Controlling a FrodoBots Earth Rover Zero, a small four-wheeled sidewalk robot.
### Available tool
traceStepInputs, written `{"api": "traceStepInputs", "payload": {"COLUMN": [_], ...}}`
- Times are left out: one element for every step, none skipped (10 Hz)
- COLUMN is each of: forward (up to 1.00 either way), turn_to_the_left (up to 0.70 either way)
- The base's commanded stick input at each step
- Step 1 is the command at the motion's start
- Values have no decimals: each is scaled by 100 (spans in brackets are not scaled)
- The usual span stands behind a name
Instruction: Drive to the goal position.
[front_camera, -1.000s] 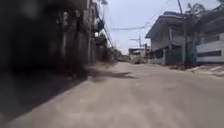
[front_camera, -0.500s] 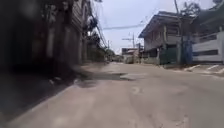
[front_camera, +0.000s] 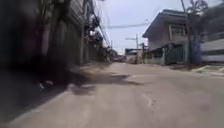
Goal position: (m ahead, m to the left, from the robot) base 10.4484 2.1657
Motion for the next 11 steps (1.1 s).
{"api": "traceStepInputs", "payload": {"forward": [100,100,100,100,100,100,100,100,100,100,100], "turn_to_the_left": [-40,-31,-5,0,0,0,0,0,0,0,0]}}
